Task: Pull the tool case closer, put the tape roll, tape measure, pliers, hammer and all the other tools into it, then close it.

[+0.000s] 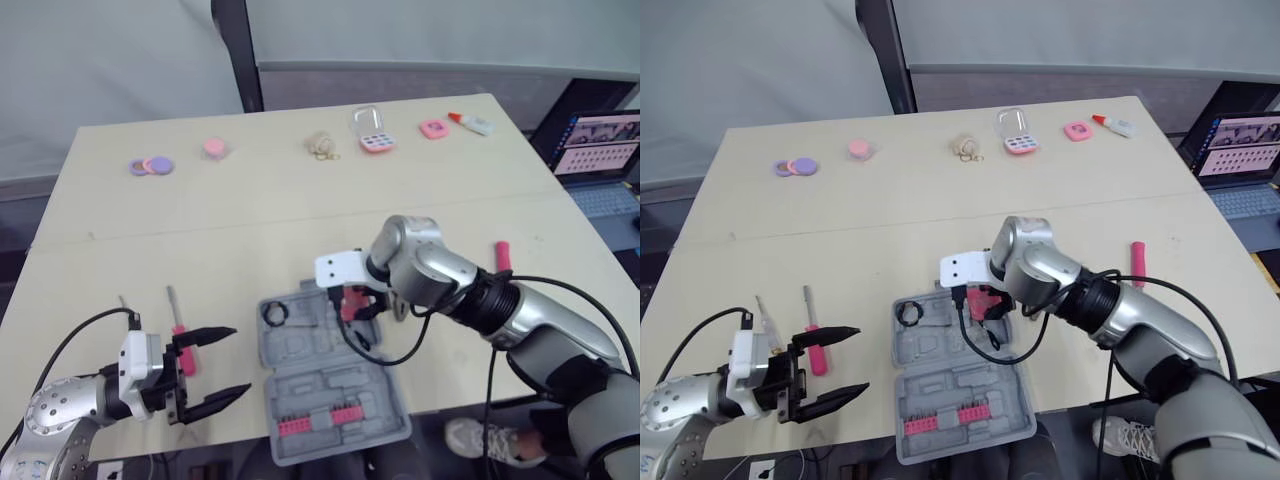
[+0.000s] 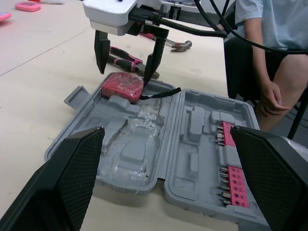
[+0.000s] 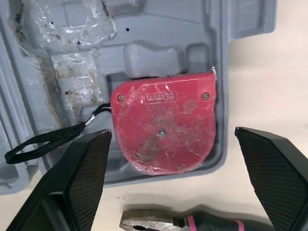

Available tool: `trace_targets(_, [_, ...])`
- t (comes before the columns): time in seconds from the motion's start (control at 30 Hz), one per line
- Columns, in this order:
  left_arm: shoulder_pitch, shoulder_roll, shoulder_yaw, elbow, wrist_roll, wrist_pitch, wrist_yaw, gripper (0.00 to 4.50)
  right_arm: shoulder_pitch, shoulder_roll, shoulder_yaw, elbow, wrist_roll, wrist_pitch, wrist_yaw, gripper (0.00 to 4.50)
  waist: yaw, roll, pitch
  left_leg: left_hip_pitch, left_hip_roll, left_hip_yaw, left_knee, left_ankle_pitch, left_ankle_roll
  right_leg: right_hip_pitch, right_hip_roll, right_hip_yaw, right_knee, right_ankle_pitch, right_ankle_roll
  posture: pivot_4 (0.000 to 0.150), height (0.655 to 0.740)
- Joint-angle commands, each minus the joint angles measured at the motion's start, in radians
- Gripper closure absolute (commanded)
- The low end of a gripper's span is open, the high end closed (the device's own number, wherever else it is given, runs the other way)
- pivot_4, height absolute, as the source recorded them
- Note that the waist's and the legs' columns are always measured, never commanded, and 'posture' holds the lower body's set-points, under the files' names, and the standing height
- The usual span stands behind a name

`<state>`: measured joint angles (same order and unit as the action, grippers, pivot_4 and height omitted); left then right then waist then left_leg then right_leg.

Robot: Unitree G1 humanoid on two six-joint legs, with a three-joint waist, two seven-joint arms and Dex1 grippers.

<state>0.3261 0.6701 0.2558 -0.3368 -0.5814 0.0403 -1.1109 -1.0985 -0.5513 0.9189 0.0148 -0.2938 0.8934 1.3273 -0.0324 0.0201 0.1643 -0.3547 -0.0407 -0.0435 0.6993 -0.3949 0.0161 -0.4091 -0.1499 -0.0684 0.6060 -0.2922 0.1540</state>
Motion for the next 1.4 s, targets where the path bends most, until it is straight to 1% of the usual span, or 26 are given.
trace_targets(0.03, [-0.009,-0.007,-0.001,0.010,0.005,-0.024,-0.013,0.00,-0.026,-0.036,-0.081,-0.080,0.012,-0.003,0.016,0.09,0.000,0.000,0.000,0.000,0.000,0.000,0.000,0.000,0.000,0.000,0.000,0.000,0.000,0.000,0.000,0.150,0.7400])
trace_targets(0.13, [-0.020,-0.012,-0.004,0.016,0.004,-0.029,-0.013,0.00,0.048,-0.081,-0.199,-0.147,0.087,-0.025,0.005,0.09,0.003,0.000,0.000,0.000,0.000,0.000,0.000,0.000,0.000,0.000,0.000,0.000,0.000,0.000,0.000,0.150,0.7400])
trace_targets(0.27, [-0.025,-0.019,-0.007,0.025,0.008,-0.035,-0.012,0.00,0.213,-0.118,-0.366,-0.200,0.204,-0.091,-0.014,0.09,0.005,-0.001,-0.001,0.000,0.000,0.000,0.000,0.000,0.000,0.001,0.000,-0.001,-0.001,0.000,0.000,0.150,0.7400])
trace_targets(0.33, [-0.025,-0.021,-0.008,0.027,0.009,-0.036,-0.012,0.00,0.294,-0.116,-0.461,-0.218,0.279,-0.126,-0.020,0.09,0.005,-0.001,0.000,0.000,0.000,0.000,0.000,0.000,0.000,0.001,0.000,-0.001,-0.001,0.000,0.000,0.150,0.7400])
trace_targets(0.43, [-0.025,-0.022,-0.009,0.027,0.010,-0.036,-0.013,0.00,0.366,-0.088,-0.580,-0.214,0.379,-0.115,-0.044,0.92,0.004,-0.001,0.000,0.000,0.000,0.002,0.000,0.000,0.000,0.001,0.000,-0.001,-0.002,0.000,0.000,0.150,0.7400])
trace_targets(0.5, [-0.025,-0.023,-0.010,0.026,0.010,-0.036,-0.014,0.00,0.420,-0.059,-0.664,-0.216,0.455,-0.136,-0.063,1.85,0.003,-0.001,0.000,0.000,0.001,0.003,0.000,0.000,0.000,0.001,0.000,-0.001,-0.002,0.000,0.000,0.150,0.7400])
trace_targets(0.63, [-0.019,-0.023,-0.011,0.020,0.008,-0.036,-0.014,0.00,0.521,-0.020,-0.755,-0.205,0.546,-0.204,-0.092,3.95,0.004,-0.001,0.000,0.000,0.001,0.002,0.000,0.000,0.000,0.001,0.000,-0.002,-0.001,0.000,0.000,0.150,0.7400])
trace_targets(0.67, [-0.016,-0.023,-0.011,0.018,0.008,-0.035,-0.013,0.00,0.546,-0.006,-0.776,-0.193,0.561,-0.238,-0.106,4.33,0.005,-0.001,0.000,0.000,0.001,0.002,0.000,0.000,0.000,0.001,0.000,-0.002,-0.002,0.000,0.000,0.150,0.7400])
trace_targets(0.7, [-0.013,-0.022,-0.008,0.016,0.006,-0.035,-0.014,0.00,0.565,-0.001,-0.781,-0.179,0.561,-0.273,-0.113,4.47,0.006,-0.001,0.000,0.000,0.001,0.002,0.000,0.000,0.000,0.002,0.000,-0.002,-0.002,0.000,0.000,0.150,0.7400])
trace_targets(0.8, [-0.003,-0.016,-0.002,0.012,0.004,-0.035,-0.017,0.00,0.603,0.005,-0.772,-0.136,0.545,-0.353,-0.136,4.47,0.006,-0.001,0.000,0.000,0.001,0.002,0.001,0.000,0.000,0.002,0.000,-0.002,-0.002,0.000,0.000,0.150,0.7400])
trace_targets(0.97, [0.009,-0.007,0.012,0.005,-0.002,-0.030,-0.018,0.00,0.620,0.039,-0.757,-0.022,0.518,-0.503,-0.187,4.47,0.004,-0.001,0.000,0.001,0.001,0.003,0.000,0.000,0.000,0.002,0.000,-0.002,-0.001,0.000,0.000,0.150,0.7400])
trace_targets(1.1, [0.015,0.000,0.027,0.001,-0.007,-0.028,-0.019,0.00,0.616,0.033,-0.734,0.018,0.531,-0.497,-0.165,4.47,0.005,-0.001,0.000,0.001,0.001,0.002,0.000,0.000,0.000,0.002,0.000,-0.002,-0.001,0.000,0.000,0.150,0.7400])
trace_targets(1.2, [0.022,0.002,0.032,0.000,-0.010,-0.029,-0.020,0.00,0.617,0.038,-0.732,0.011,0.545,-0.493,-0.167,3.71,0.005,-0.001,0.000,0.001,0.001,0.002,0.000,0.000,0.000,0.002,0.000,-0.002,-0.002,0.000,0.000,0.150,0.7400])
trace_targets(1.3, [0.023,0.003,0.033,-0.005,-0.012,-0.027,-0.019,0.00,0.608,0.051,-0.727,0.025,0.507,-0.528,-0.219,2.30,0.004,-0.001,0.000,0.001,0.001,0.002,0.000,0.000,0.000,0.002,0.000,-0.002,-0.002,0.000,0.000,0.150,0.7400])
trace_targets(1.4, [0.019,0.005,0.032,-0.006,-0.012,-0.024,-0.018,0.00,0.607,0.051,-0.723,0.043,0.504,-0.547,-0.215,2.30,0.005,-0.001,0.000,0.001,0.001,0.002,0.000,0.000,0.000,0.002,0.000,-0.002,-0.002,0.000,0.000,0.150,0.7400])
